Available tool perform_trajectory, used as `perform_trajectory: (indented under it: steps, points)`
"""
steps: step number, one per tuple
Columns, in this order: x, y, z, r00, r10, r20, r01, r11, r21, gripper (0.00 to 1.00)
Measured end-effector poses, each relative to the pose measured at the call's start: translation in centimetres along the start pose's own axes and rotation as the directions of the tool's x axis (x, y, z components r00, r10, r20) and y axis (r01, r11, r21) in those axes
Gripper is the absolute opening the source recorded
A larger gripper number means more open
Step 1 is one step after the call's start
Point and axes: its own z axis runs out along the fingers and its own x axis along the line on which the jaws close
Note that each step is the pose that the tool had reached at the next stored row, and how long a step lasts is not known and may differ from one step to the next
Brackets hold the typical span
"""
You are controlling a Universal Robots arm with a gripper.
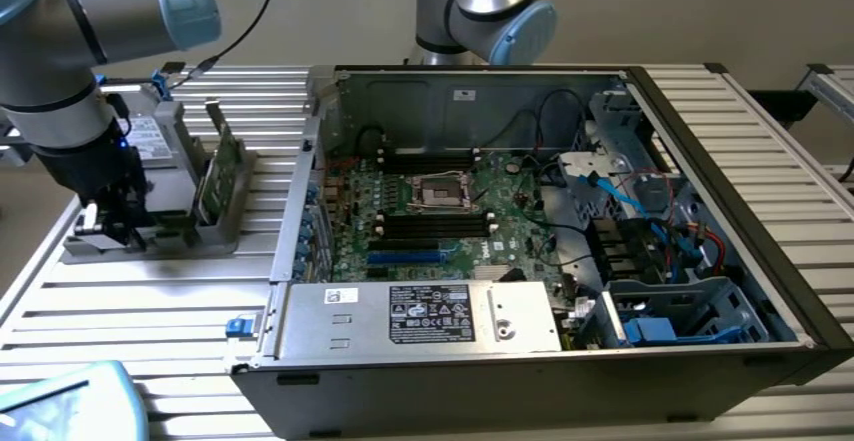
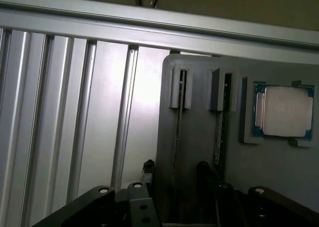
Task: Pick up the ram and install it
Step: 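Pick up the ram and move it above insertion slot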
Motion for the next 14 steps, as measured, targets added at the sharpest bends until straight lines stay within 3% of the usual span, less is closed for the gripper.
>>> perform_trajectory:
  steps: [4, 10, 14]
  points:
    - [-0.08, 0.78, 0.05, 1.0, 0.0, -0.0002, 0.0, 1.0, -0.0001, 0.47]
    - [-0.09, 0.85, 0.06, 1.0, 0.0, -0.0001, 0.0, 1.0, 0.0, 0.47]
    - [-0.09, 0.85, 0.06, 1.0, 0.0, -0.0001, 0.0, 1.0, 0.0, 0.32]
